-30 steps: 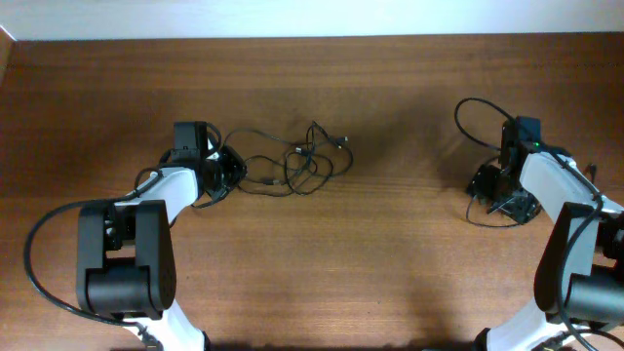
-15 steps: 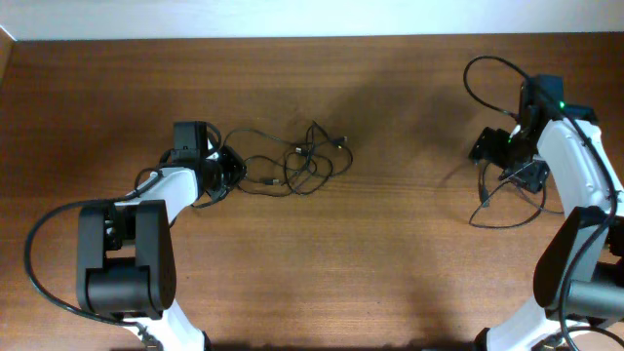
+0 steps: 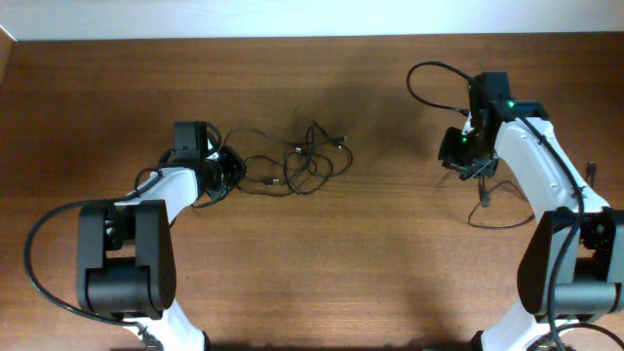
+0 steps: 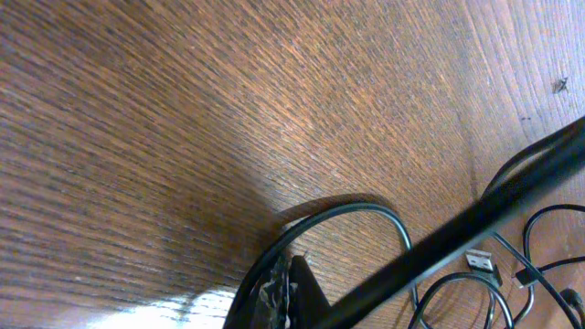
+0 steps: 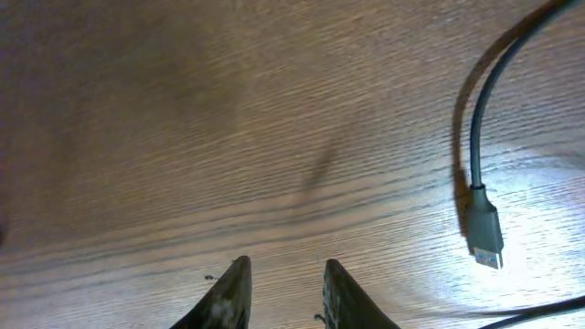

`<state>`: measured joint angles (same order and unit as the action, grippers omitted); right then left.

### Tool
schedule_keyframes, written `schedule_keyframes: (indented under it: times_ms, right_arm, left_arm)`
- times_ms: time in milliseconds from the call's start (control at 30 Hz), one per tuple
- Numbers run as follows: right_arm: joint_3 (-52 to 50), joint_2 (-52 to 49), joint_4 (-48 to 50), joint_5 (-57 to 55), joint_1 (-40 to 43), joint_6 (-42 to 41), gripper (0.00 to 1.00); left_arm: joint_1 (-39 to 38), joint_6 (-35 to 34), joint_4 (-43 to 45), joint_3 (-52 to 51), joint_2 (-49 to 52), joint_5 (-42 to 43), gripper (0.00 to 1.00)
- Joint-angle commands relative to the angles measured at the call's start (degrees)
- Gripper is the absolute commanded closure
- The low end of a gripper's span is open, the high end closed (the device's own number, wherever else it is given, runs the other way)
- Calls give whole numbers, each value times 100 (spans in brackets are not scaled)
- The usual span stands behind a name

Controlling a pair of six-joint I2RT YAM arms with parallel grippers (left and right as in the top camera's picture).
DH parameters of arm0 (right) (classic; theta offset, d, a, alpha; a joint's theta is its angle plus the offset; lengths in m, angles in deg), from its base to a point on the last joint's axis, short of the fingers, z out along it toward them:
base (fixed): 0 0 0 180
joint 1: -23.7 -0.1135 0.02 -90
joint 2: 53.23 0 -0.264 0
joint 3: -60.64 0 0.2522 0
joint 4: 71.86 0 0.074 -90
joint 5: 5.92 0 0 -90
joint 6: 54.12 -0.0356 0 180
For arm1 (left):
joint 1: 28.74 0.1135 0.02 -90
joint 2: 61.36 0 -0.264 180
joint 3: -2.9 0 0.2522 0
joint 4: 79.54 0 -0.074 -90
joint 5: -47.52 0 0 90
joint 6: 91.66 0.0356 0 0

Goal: Untangle cables

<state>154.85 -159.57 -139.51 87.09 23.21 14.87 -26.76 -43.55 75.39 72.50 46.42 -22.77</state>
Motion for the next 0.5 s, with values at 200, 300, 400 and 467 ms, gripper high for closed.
schedule_keyframes:
  times_ms: [200,300,400,467]
  right_arm:
    - [63,9,70,74,374,-20,96]
    - [505,11,-557,782,791,-44,96]
    - [1080,11,-1394,658,1123,-37,96]
    - [1303,11,-2004,369,1250,-39,96]
  left_arm:
    - [42,-55,-35,-157,181,-254,96]
    - [42,-55,-33,-157,181,-254,96]
    - [42,-55,-7,-157,181,-144,95]
    - [42,-55,-9,-157,181,-149,95]
